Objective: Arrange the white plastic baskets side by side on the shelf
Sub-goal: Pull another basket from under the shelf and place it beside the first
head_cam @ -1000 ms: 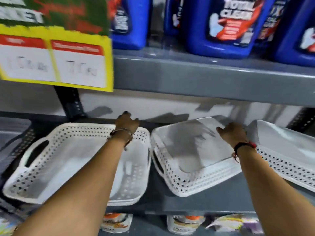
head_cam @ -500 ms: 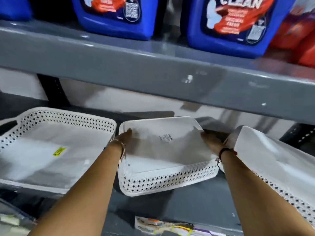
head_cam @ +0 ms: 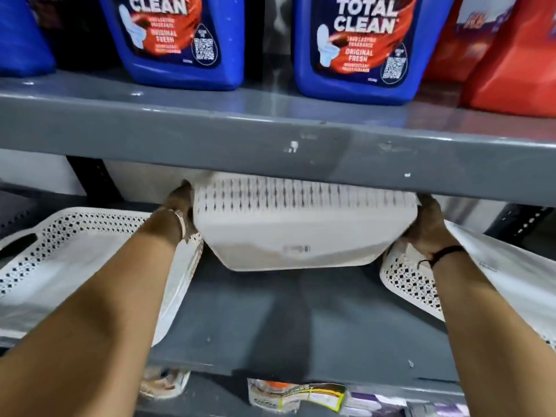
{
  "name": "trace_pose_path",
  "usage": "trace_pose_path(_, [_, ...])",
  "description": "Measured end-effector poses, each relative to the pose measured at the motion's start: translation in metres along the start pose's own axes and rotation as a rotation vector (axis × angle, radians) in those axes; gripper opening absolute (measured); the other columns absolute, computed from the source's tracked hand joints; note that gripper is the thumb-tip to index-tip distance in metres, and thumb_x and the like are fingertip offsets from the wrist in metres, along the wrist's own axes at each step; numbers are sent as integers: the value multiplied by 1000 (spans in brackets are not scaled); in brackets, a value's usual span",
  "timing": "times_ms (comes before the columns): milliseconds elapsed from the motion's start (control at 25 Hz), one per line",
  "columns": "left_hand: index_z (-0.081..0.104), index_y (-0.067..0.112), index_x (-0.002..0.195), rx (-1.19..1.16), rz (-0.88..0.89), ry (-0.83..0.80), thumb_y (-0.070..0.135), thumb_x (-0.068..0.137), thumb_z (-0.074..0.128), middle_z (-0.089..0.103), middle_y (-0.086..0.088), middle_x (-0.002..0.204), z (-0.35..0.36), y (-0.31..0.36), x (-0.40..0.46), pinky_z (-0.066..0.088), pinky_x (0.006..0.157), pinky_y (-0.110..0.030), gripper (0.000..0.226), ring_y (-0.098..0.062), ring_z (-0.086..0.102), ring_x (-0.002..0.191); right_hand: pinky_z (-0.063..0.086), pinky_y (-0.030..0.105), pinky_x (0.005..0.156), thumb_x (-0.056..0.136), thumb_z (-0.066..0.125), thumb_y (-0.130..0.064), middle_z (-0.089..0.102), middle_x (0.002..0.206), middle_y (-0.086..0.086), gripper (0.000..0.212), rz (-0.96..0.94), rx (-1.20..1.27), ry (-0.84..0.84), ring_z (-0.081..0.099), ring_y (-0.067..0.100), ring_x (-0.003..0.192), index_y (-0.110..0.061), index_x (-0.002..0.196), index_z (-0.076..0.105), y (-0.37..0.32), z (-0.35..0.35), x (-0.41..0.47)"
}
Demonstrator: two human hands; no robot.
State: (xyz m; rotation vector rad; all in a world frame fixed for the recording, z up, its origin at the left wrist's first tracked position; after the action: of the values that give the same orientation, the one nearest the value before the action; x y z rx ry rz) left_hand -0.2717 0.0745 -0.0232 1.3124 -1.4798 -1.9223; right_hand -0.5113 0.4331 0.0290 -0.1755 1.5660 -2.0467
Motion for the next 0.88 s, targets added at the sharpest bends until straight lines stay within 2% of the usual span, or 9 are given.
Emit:
trace_pose_path(80, [52,5,122,180,-35,-53,28,98,34,70,-16,92,22,17,-88,45,70,-32,38,-33,60,92,55,23,59,90,46,-36,75,65,-1,35,52,-218,-46,71,13,61,-12,89,72,-1,-7,-16])
trace_pose_path(200, [44,-9,133,578,77,-26,6,96,45,69,-25,111,33,12,-112,44,60,-27,40,-31,61,112,45,11,39,84,60,-6,62,34,-5,17,60,-690,1,59,5,35,-1,68,63,23,-7,-40])
trace_pose_path(280, [51,-15,125,747,107,6,-2,92,48,71,-26,71,30,6,-109,51,58,-27,36,-25,70,74,42,20,48,77,66,2,54,34,1,30,34,-919,121,51,18,38,-4,49,57,40,-11,-44])
trace_pose_path(360, [63,-15,89,945,95,56,3,91,49,57,-15,49,24,5,-118,48,51,-29,24,-25,56,47,41,25,51,74,65,5,51,47,7,23,79,-1081,122,47,20,46,-3,54,57,49,-16,-49])
trace_pose_path(440, [53,-3,56,1079,68,47,5,89,52,50,-7,25,17,-4,-120,47,33,-20,34,-20,53,27,50,28,56,75,62,9,57,60,11,10,209,-1066,86,55,23,57,0,71,61,55,-20,-55])
trace_pose_path(480, [52,1,54,1137,30,25,4,87,54,47,-2,19,16,-5,-123,45,30,-17,33,-15,56,26,53,31,63,76,61,10,60,68,13,11,269,-1060,52,60,26,66,0,77,61,57,-22,-59])
trace_pose_path(600, [56,2,60,1276,25,6,-3,82,59,51,-4,26,16,-8,-122,54,47,-21,23,-14,62,38,54,33,72,77,61,10,62,83,19,10,331,-1097,-13,59,28,83,3,84,62,59,-24,-67])
trace_pose_path(760, [47,5,48,1467,41,7,-4,79,60,43,0,17,21,-12,-129,42,40,-19,35,-14,53,37,47,55,97,75,66,5,65,87,26,12,381,-1141,5,62,32,85,6,87,68,61,-31,-70])
trace_pose_path(880, [60,-1,70,1610,71,2,0,80,62,67,-10,42,25,-16,-135,52,55,-23,10,-18,65,63,51,50,93,77,65,5,63,91,21,12,384,-1066,-3,59,29,89,4,89,65,61,-29,-80])
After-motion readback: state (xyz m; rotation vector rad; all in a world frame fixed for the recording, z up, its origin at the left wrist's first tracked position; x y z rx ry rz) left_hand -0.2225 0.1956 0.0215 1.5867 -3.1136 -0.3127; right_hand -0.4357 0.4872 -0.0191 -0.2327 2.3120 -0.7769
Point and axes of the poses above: each hand's wrist, its own x-axis towards the middle knuckle, its own z-axis out of the palm, y = z × x, the point moved 1 cm from there along x, towards the middle knuckle
